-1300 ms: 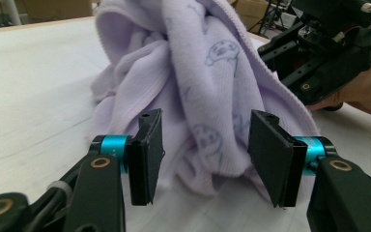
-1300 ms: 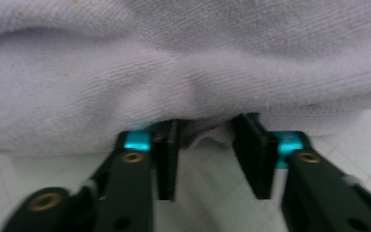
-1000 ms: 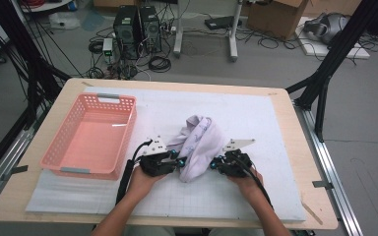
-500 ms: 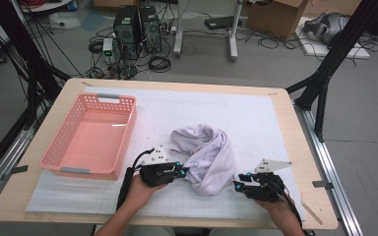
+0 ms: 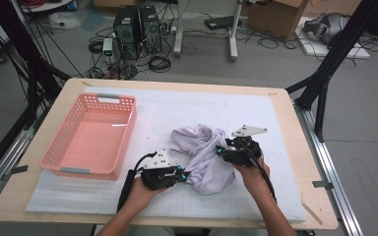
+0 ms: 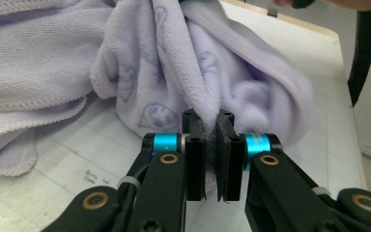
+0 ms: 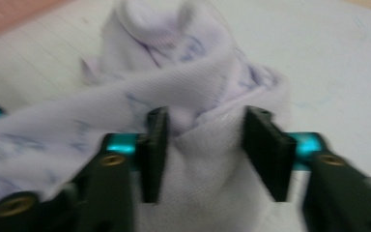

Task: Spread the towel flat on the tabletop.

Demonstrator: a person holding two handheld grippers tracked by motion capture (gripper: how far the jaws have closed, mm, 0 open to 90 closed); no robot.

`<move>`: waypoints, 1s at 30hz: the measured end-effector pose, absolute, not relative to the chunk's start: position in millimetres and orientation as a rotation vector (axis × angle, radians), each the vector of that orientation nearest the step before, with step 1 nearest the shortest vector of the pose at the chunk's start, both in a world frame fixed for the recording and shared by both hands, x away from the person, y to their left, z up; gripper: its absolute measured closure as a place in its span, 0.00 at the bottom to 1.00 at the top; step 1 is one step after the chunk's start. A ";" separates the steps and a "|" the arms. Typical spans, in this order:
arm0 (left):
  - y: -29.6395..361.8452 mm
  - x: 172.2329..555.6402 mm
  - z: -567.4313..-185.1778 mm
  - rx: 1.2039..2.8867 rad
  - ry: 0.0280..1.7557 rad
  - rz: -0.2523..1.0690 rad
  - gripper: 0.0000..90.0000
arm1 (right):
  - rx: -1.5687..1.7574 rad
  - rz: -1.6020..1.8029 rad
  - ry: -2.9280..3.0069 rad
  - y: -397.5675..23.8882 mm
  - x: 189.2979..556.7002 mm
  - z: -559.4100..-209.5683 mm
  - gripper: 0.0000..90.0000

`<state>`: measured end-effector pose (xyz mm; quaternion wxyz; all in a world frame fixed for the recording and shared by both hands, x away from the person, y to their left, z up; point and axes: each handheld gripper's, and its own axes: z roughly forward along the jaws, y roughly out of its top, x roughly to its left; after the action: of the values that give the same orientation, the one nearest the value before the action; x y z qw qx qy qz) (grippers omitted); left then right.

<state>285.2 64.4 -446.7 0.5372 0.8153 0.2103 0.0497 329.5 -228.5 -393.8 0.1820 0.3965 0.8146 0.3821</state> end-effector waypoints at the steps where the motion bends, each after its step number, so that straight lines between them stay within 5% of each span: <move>1: 63.7 284.4 -447.3 1.943 0.496 0.114 0.93 | 1.127 1.064 2.322 -232.7 330.3 -395.1 0.78; 11: 54.3 273.5 -448.2 2.002 0.427 0.088 0.93 | 1.315 0.973 2.243 -297.9 309.9 -413.3 0.91; 16: 54.1 270.3 -448.3 2.009 0.420 0.069 0.93 | 1.360 0.862 2.225 -326.6 290.8 -423.7 0.91; 18: 53.9 269.7 -448.3 2.012 0.413 0.049 0.92 | 1.417 0.869 2.226 -336.5 284.6 -425.0 0.84; 23: 59.7 279.0 -444.8 1.955 0.552 0.036 0.43 | 1.364 1.015 2.124 -339.4 277.2 -411.9 0.55; 30: 64.5 304.4 -426.4 1.819 0.619 0.146 0.40 | 1.261 1.057 2.154 -317.0 307.9 -415.5 0.46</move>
<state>304.4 64.5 -426.4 0.5708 0.7751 0.2637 0.0622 307.9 -317.0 -415.5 0.2137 0.4545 0.7762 0.3810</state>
